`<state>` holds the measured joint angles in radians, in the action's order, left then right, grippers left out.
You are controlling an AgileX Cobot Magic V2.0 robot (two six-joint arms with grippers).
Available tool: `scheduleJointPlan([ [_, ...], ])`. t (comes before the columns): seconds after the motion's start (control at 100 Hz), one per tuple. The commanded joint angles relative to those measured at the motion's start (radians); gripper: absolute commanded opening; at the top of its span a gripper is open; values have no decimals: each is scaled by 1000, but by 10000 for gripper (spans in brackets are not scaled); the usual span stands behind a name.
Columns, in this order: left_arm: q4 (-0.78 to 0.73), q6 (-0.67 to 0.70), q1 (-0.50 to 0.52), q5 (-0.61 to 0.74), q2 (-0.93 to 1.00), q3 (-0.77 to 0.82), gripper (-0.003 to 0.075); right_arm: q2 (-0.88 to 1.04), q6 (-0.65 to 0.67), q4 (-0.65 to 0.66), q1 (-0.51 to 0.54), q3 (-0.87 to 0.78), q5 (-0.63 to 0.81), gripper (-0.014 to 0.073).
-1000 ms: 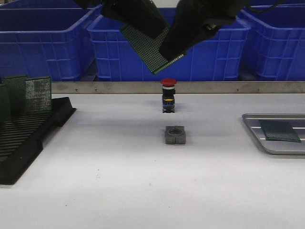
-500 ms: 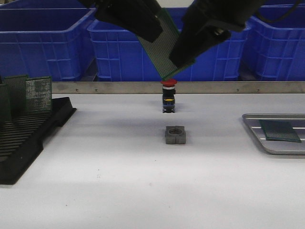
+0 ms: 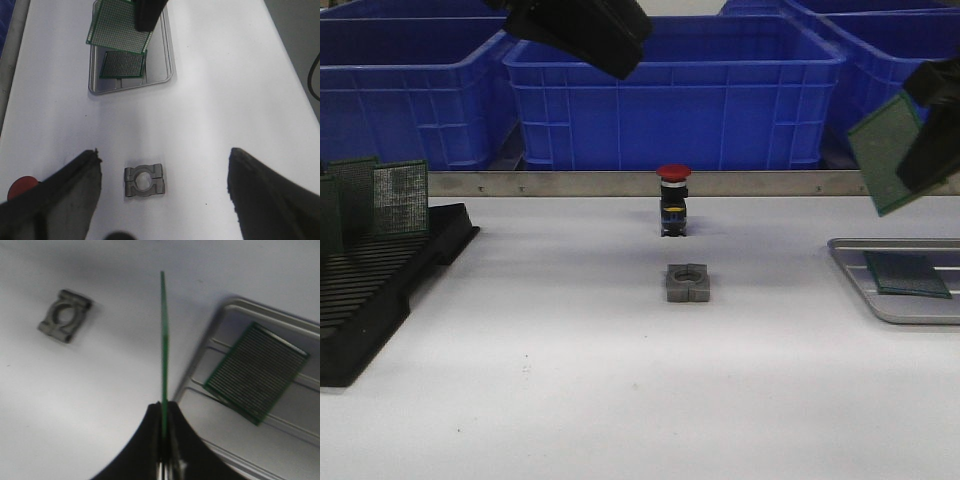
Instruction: Place circuit board on tray
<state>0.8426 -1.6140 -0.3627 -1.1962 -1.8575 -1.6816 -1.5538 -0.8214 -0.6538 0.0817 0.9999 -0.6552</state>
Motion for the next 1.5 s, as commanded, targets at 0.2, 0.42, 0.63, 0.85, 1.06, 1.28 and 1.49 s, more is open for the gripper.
scheduleJointPlan([
  [0.2,72,8,4,7,56,-30,501,-111,19,-66,131,22,-5,-111],
  [0.42,72,8,4,7,56,-30,491,-139,17,-59,132,61,-9,423],
  [0.63,68,8,10,7,58,-30,416,-107,17,-6,133,92,-13,580],
  [0.85,68,95,63,8,98,-30,-8,-11,17,22,133,92,-39,275],
  [1.06,61,242,164,7,145,-30,-20,115,-28,-3,129,65,-39,-111],
  [1.28,41,391,278,21,209,-14,-20,285,-48,-57,63,-45,119,-113],
  [1.49,41,437,361,174,339,124,-20,457,-48,-63,-110,-187,332,-113],
])
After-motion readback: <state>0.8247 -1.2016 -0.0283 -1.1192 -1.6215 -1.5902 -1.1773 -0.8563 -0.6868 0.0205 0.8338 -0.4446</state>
